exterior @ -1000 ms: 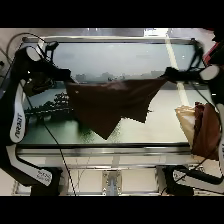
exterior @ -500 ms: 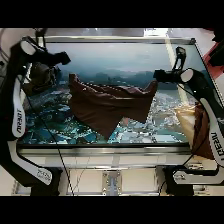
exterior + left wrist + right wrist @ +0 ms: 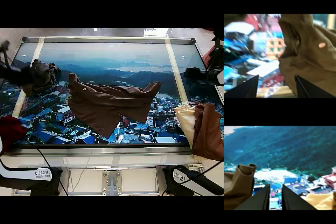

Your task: Fold the shirts.

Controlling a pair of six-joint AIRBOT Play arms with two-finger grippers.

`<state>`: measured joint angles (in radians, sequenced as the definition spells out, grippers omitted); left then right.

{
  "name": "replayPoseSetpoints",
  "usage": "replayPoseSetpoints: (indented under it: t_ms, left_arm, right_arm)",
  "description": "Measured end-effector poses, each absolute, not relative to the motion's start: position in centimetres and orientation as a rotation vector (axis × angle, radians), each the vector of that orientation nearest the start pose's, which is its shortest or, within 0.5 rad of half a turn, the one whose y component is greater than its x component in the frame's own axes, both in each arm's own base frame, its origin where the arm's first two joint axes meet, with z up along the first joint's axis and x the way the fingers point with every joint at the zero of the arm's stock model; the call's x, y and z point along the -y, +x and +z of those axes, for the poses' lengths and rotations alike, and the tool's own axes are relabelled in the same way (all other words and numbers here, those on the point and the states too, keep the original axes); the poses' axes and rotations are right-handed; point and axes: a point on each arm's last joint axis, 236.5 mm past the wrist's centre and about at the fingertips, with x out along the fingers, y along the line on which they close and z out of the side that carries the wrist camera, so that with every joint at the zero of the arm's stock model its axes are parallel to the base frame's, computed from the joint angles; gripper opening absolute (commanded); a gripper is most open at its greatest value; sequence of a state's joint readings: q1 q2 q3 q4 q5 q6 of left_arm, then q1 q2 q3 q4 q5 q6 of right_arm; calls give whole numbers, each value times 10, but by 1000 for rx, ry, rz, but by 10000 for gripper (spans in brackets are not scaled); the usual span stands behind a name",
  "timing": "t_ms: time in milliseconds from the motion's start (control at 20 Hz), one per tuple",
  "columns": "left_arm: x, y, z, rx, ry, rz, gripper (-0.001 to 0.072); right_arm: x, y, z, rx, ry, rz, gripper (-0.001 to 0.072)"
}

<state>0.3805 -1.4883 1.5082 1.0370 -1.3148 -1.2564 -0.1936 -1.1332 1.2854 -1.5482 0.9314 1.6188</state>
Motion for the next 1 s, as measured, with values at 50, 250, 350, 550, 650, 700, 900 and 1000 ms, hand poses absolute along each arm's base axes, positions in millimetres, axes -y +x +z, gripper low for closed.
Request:
replayPoseSetpoints:
  t_ms: [50, 250, 350, 550, 650, 700, 900, 1000]
  left_arm:
    - [-45, 439, 47, -1118, -477, -220, 486]
    - [-15, 419, -21, -1089, -739, -232, 609]
    - [-6, 415, -34, -1068, -760, -254, 652]
    - [11, 412, -57, -1071, -658, -275, 652]
    - [21, 418, -67, -1070, -611, -268, 651]
    - [24, 420, -74, -1074, -592, -260, 651]
    - [35, 428, -94, -1084, -585, -215, 639]
    - [37, 431, -99, -1082, -600, -195, 558]
  right_arm:
    - [83, 425, 150, -777, 138, -200, 214]
    - [83, 401, 168, -749, 139, -213, 214]
    - [77, 394, 179, -724, 155, -202, 214]
    - [68, 383, 200, -672, 183, -178, 214]
    - [64, 378, 210, -645, 188, -170, 213]
    - [63, 375, 215, -633, 191, -167, 213]
    - [58, 364, 233, -585, 192, -158, 213]
    - [57, 359, 241, -563, 191, -156, 213]
